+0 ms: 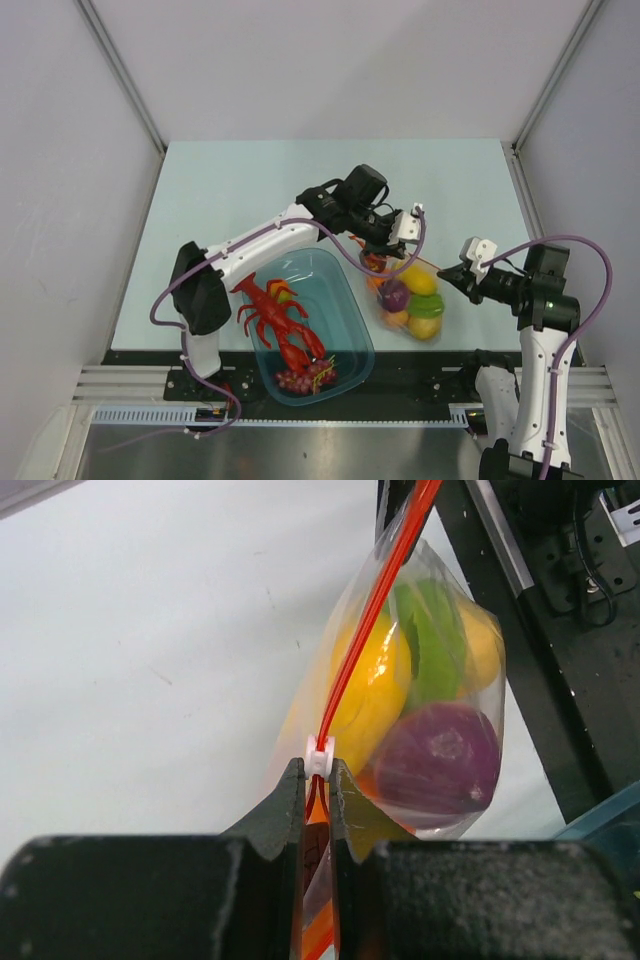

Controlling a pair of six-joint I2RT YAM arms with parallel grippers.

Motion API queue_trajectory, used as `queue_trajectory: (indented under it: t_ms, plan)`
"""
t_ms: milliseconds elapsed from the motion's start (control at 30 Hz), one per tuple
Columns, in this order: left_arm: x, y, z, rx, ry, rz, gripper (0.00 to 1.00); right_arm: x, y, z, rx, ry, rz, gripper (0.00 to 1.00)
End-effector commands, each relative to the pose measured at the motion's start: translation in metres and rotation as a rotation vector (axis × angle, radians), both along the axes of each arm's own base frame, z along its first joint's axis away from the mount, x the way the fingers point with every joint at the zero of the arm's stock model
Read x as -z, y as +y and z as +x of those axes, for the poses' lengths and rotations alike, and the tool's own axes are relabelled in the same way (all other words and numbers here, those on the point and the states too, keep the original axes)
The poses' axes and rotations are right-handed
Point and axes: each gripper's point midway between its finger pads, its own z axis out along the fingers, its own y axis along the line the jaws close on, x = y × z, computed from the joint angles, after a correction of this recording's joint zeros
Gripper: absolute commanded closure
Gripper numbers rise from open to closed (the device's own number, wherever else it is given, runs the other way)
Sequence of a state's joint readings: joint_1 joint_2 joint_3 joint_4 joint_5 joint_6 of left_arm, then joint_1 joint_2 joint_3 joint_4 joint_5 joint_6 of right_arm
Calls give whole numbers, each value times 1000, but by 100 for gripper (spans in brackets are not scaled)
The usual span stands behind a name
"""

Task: Place the food in the zip-top bag and seal the zipper
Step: Zip the zipper food storage bag at the center of the board.

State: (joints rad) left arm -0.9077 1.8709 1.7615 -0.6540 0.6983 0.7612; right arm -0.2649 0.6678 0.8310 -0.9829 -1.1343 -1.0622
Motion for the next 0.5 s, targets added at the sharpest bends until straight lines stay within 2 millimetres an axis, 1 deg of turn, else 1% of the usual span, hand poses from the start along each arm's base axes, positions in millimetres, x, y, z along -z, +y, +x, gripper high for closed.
queue_trajectory:
  t_ms: [0,33,67,100,133,167,200,233,300,333,367,433,467]
  plan:
    - [-28,21,21,-56,-95,-13,97,-15,1,0,-31,-56,-4,100]
    - [-33,19,18,-47,-99,-21,100,-16,1,0,-32,-53,0,99]
    - [-43,15,17,-43,-109,-39,100,-19,1,1,-33,-54,0,78]
    - [-47,13,14,-36,-116,-44,100,-22,2,1,-37,-57,5,65]
    - [-48,9,6,-19,-121,-35,100,-25,2,2,-39,-63,6,51]
    - [-53,5,3,-11,-134,-41,100,-29,2,3,-41,-71,7,34]
    - [-53,3,0,-1,-137,-38,100,-32,3,5,-38,-57,23,31]
    - [-52,0,-8,19,-135,-30,100,-35,3,6,-38,-56,31,27]
    - [-50,-2,-12,30,-135,-25,100,-43,4,8,-40,-69,38,27]
    - [-49,-4,-16,42,-136,-23,100,-45,4,8,-43,-75,37,27]
    - [-47,-5,-16,39,-147,-15,100,-47,5,8,-47,-87,34,27]
    - [-45,-8,-21,54,-157,-10,100,-48,7,7,-61,-104,25,28]
    - [-45,-9,-20,50,-162,-11,100,-48,7,7,-68,-108,20,30]
